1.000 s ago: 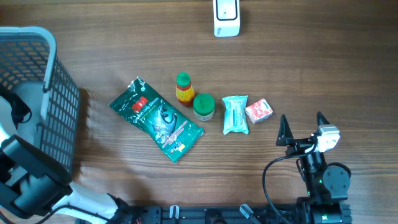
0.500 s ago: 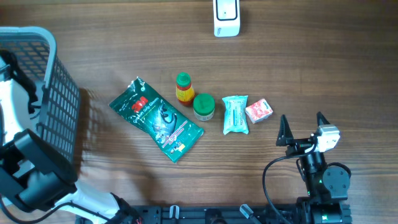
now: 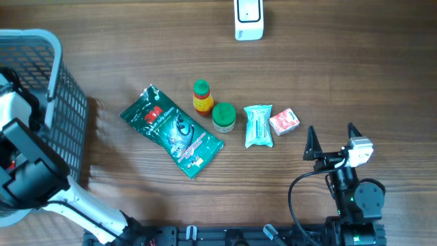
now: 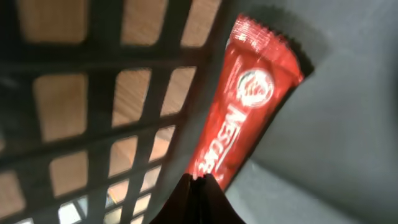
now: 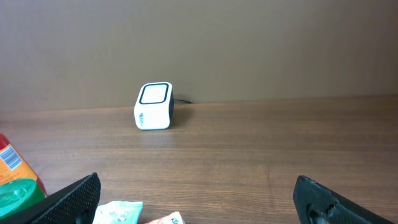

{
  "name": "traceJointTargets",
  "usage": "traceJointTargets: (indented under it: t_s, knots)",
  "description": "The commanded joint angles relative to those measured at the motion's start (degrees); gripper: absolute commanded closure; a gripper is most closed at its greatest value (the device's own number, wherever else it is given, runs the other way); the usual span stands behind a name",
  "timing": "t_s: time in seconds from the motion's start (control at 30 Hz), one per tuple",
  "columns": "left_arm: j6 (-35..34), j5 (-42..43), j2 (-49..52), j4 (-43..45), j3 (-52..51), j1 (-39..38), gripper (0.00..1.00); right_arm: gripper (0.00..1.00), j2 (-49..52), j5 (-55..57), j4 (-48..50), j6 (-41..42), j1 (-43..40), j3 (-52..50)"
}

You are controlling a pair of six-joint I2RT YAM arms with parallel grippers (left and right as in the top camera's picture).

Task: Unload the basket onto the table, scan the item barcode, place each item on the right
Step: 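Grasp the red Nescafe stick packet in the basket with the left gripper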

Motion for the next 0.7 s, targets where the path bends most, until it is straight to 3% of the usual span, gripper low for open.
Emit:
traceJointTargets:
  t_s: [0.0,0.37,0.57,0.67]
  knots:
    - [5.18,-1.36,2.86,1.66,-0.35,0.22,0.96,0.0,0.02,0.57,0.17,0.96,0.22,-0.04]
    - [6.73,-2.16,5.03,4.59,-0.35,1.33,0.96,0.0,0.02,0.59,0.17,0.96,0.22,-0.04]
    - [1.46,17.11,5.03,-2.95,-0.35,1.33,0.96,0.0,0.02,0.57,0.17,0.98,0.24,-0.04]
    - [1.4,20.0,5.03,-5.31,-0.35,0.44,0.96,0.0,0.02,0.59,0.17,0.94,0.22,-0.04]
